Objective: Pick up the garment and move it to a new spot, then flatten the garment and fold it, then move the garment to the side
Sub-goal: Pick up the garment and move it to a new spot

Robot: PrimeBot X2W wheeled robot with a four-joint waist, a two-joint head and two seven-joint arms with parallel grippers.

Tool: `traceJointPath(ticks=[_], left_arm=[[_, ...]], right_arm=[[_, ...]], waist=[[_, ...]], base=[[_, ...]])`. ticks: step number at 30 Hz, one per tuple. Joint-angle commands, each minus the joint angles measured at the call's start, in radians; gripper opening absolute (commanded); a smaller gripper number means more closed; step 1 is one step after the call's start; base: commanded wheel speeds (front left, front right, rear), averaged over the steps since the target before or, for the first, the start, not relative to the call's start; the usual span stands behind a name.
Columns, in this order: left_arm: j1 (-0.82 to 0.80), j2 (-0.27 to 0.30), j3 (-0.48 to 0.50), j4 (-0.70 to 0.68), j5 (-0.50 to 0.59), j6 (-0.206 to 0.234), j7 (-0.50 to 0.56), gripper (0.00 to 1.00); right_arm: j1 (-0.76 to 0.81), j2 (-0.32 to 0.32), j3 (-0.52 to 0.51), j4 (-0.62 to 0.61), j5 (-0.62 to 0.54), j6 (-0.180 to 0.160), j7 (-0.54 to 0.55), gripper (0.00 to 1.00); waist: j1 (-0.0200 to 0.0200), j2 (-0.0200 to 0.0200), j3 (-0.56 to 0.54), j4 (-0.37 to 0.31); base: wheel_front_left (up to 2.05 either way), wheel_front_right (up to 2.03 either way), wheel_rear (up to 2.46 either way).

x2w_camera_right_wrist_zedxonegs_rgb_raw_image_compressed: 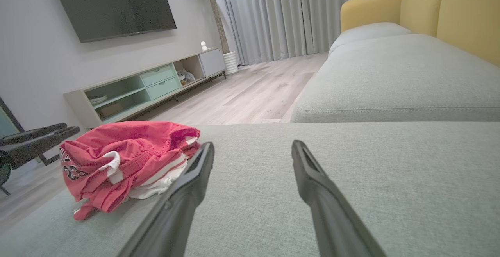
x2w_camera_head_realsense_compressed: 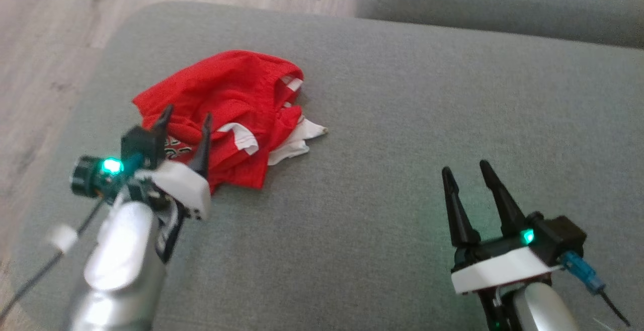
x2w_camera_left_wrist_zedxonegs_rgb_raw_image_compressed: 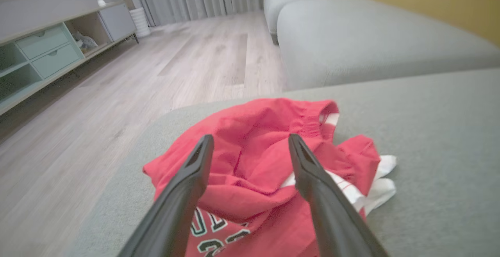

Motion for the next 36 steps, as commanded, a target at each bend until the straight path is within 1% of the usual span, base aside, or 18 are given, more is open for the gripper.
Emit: traceJointPath(ticks=[1, 7, 10, 13, 15, 21, 24, 28, 30, 33, 36], left_arm=[[-0.067, 0.049, 0.026, 0.005, 0.008, -0.003, 0.034, 1.0], [-0.161, 0.1, 0.018, 0.145, 0.035, 0.012, 0.162, 1.0], [-0.173, 0.111, 0.01, 0.196, 0.04, 0.016, 0.209, 1.0], [-0.18, 0.112, 0.007, 0.228, 0.031, 0.01, 0.223, 1.0], [-0.184, 0.114, 0.001, 0.237, 0.028, 0.005, 0.218, 0.0], [-0.206, 0.12, -0.007, 0.217, 0.026, 0.003, 0.126, 0.0], [-0.216, 0.124, -0.001, 0.177, 0.03, 0.028, 0.076, 0.0], [-0.227, 0.122, 0.011, 0.082, 0.02, 0.047, 0.013, 0.0], [-0.225, 0.112, 0.024, 0.022, 0.0, 0.05, -0.012, 0.0], [-0.202, 0.102, 0.03, -0.07, -0.024, 0.049, -0.006, 0.0], [-0.173, 0.097, 0.025, -0.174, -0.044, 0.038, 0.012, 0.0]], right_arm=[[-0.05, -0.008, 0.021, -0.037, -0.008, -0.001, -0.009, 1.0], [-0.073, -0.008, 0.029, -0.036, -0.011, -0.001, -0.009, 1.0], [-0.079, -0.008, 0.023, -0.034, -0.012, -0.001, -0.009, 1.0], [-0.081, -0.008, 0.018, -0.031, -0.011, -0.001, -0.009, 1.0], [-0.083, -0.008, 0.016, -0.029, -0.01, -0.001, -0.009, 1.0], [-0.08, -0.008, 0.013, -0.021, -0.003, -0.001, -0.009, 1.0], [-0.076, -0.008, 0.011, -0.019, 0.002, -0.001, -0.009, 1.0], [-0.067, -0.008, 0.007, -0.016, 0.01, -0.001, -0.009, 1.0], [-0.062, -0.008, 0.007, -0.013, 0.013, -0.001, -0.009, 1.0], [-0.056, -0.008, 0.009, -0.01, 0.022, -0.001, -0.009, 1.0], [-0.056, -0.008, 0.006, -0.014, 0.03, -0.001, -0.009, 1.0]], waist=[[-0.0002, 0.0, 0.036, -0.029], [-0.0002, 0.0, 0.081, -0.074], [-0.0002, 0.0, 0.09, -0.088], [-0.0002, 0.0, 0.093, -0.096], [-0.0002, 0.0, 0.093, -0.1], [-0.0002, 0.0, 0.069, -0.097], [-0.0002, 0.0, 0.048, -0.095], [-0.0002, 0.0, 0.02, -0.095], [-0.0002, 0.0, 0.005, -0.098], [-0.0002, 0.0, -0.015, -0.11], [-0.0002, 0.0, -0.023, -0.129]], base=[[0.0, 0.0, 0.0], [0.0, 0.0, 0.0], [0.0, 0.0, 0.0], [0.0, 0.0, 0.0], [0.0, 0.0, 0.0], [0.0, 0.0, 0.0], [0.0, 0.0, 0.0], [0.0, 0.0, 0.0], [0.0, 0.0, 0.0], [0.0, 0.0, 0.0], [0.0, 0.0, 0.0]])
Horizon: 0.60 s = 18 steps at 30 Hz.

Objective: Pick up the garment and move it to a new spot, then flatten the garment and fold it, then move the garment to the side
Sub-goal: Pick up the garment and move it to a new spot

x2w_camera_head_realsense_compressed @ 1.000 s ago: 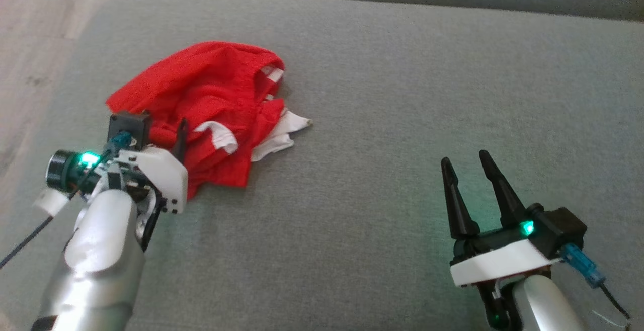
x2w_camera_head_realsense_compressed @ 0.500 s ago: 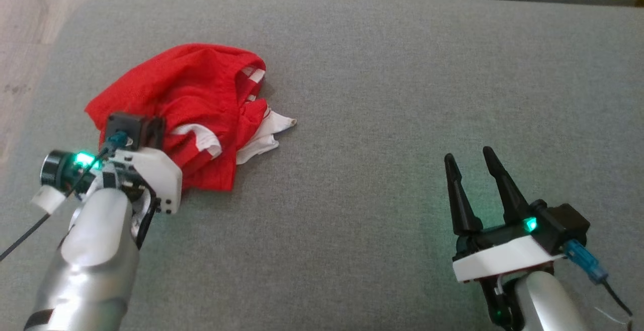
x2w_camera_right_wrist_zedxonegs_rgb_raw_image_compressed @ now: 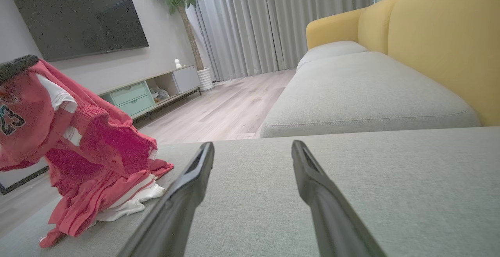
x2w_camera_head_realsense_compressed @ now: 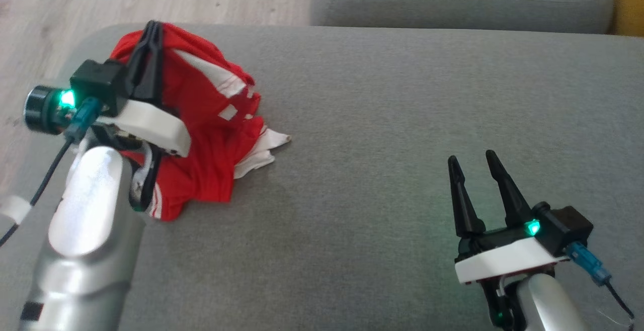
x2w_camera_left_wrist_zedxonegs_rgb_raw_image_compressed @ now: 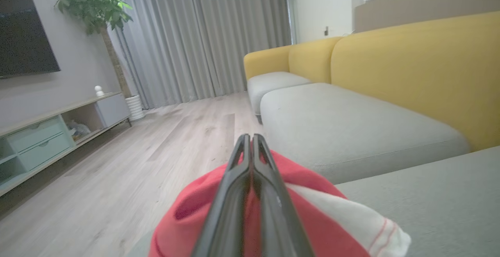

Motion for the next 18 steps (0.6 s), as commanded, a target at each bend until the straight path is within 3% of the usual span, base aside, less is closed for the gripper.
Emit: traceJointPath(ticks=[1, 11, 18], left_arm=[[-0.016, 0.021, 0.027, -0.087, -0.01, -0.008, 0.013, 0.0], [0.031, -0.037, -0.06, -0.342, -0.044, -0.032, 0.113, 0.0], [-0.02, -0.097, -0.142, -0.386, -0.044, -0.042, 0.155, 0.0]], right_arm=[[-0.012, -0.005, 0.019, -0.033, 0.009, -0.001, -0.009, 1.0], [-0.035, -0.005, 0.01, -0.051, 0.024, -0.001, -0.009, 1.0], [-0.072, -0.005, 0.006, -0.081, 0.054, -0.001, -0.009, 1.0]], waist=[[0.0001, 0.0, -0.007, -0.02], [0.0001, 0.0, 0.006, -0.146], [0.0001, 0.0, 0.054, -0.288]], base=[[0.0, 0.0, 0.0], [0.0, 0.0, 0.0], [0.0, 0.0, 0.0]])
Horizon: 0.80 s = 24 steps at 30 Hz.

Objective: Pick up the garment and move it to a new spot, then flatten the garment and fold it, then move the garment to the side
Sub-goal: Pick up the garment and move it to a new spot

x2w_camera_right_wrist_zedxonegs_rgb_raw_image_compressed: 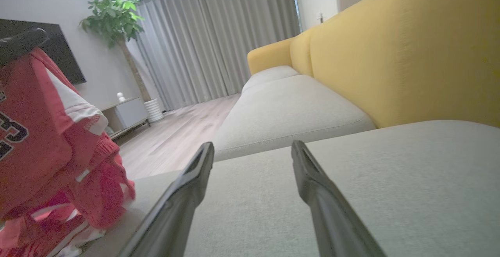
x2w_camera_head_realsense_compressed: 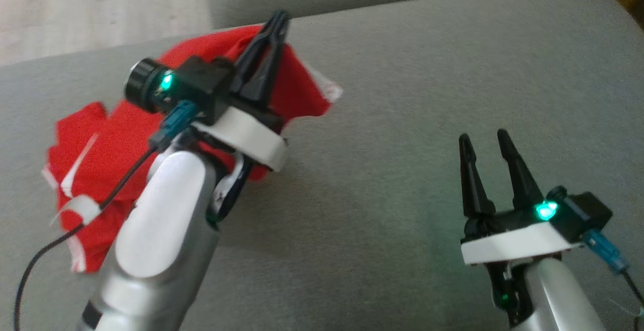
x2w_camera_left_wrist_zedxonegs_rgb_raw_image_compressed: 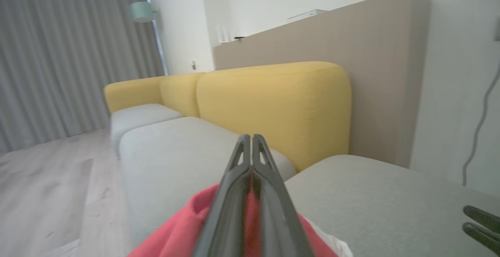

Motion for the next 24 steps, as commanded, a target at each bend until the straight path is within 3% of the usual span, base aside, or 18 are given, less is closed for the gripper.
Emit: traceJointPath(ticks=[1, 9, 10, 11, 13, 18, 24], left_arm=[[-0.082, 0.001, 0.014, -0.031, 0.002, -0.001, 0.004, 0.0], [-0.194, -0.05, -0.048, 0.088, -0.008, -0.002, -0.04, 0.0], [-0.218, -0.053, -0.058, 0.109, 0.003, -0.004, -0.072, 0.93], [-0.241, -0.053, -0.068, 0.137, 0.024, -0.002, -0.102, 1.0], [-0.278, -0.043, -0.092, 0.197, 0.072, 0.001, -0.147, 1.0], [-0.3, -0.044, -0.066, 0.287, 0.059, 0.031, -0.247, 1.0], [-0.217, 0.028, 0.007, 0.298, 0.024, 0.068, -0.321, 1.0]], right_arm=[[-0.059, -0.005, 0.025, -0.044, 0.016, -0.001, -0.009, 1.0], [-0.096, -0.005, 0.041, -0.076, 0.079, -0.001, -0.009, 1.0], [-0.099, -0.005, 0.041, -0.078, 0.085, -0.001, -0.009, 1.0], [-0.101, -0.005, 0.041, -0.079, 0.09, -0.001, -0.009, 1.0], [-0.104, -0.005, 0.039, -0.08, 0.1, -0.001, -0.009, 1.0], [-0.097, -0.005, 0.023, -0.085, 0.108, -0.001, -0.009, 1.0], [-0.078, -0.005, -0.023, -0.085, 0.073, -0.001, -0.009, 1.0]], waist=[[0.0, -0.0001, 0.042, -0.089], [0.0, -0.0001, 0.115, -0.244], [0.0, -0.0001, 0.122, -0.256], [0.0, -0.0001, 0.126, -0.265], [0.0, -0.0001, 0.134, -0.277], [0.0, -0.0001, 0.135, -0.259], [0.0, -0.0001, 0.116, -0.147]], base=[[0.0, 0.0, 0.0], [0.0, 0.0, 0.0], [0.0, 0.0, 0.0], [0.0, 0.0, 0.0], [0.0, 0.0, 0.0], [0.0, 0.0, 0.0], [0.0, 0.0, 0.0]])
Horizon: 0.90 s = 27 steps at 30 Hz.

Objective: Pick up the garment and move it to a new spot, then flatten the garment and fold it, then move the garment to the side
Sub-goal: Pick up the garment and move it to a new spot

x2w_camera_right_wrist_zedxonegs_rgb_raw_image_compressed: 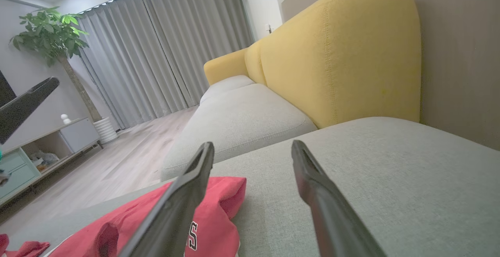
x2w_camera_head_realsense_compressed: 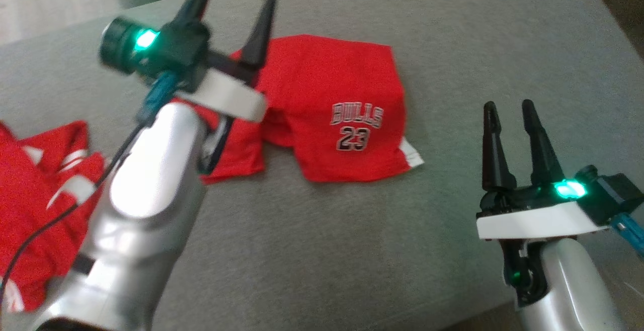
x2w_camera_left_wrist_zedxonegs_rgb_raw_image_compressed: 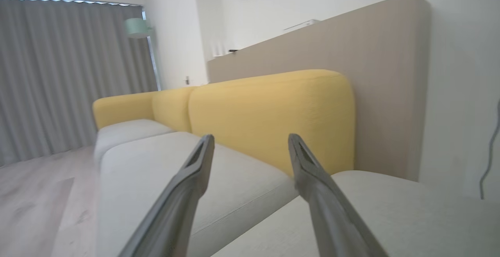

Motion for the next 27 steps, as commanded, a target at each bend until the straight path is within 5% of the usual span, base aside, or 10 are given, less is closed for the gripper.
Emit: traceJointPath(ticks=[1, 14, 27], left_arm=[[0.022, 0.042, 0.049, -0.044, -0.014, 0.012, -0.019, 1.0], [0.389, 0.067, 0.058, -0.151, -0.055, 0.079, -0.082, 1.0], [0.558, 0.007, 0.086, -0.214, -0.058, 0.141, -0.1, 1.0]], right_arm=[[-0.01, -0.005, 0.011, -0.032, -0.018, -0.001, -0.006, 1.0], [0.05, -0.005, -0.012, -0.008, -0.09, -0.001, -0.006, 1.0], [0.078, -0.005, -0.005, 0.008, -0.113, -0.001, -0.006, 1.0]], waist=[[-0.0001, 0.0, -0.017, 0.068], [-0.0001, 0.0, -0.102, 0.26], [-0.0001, 0.0, -0.133, 0.305]], base=[[0.0, 0.0, 0.0], [0.0, 0.0, 0.0], [0.0, 0.0, 0.0]])
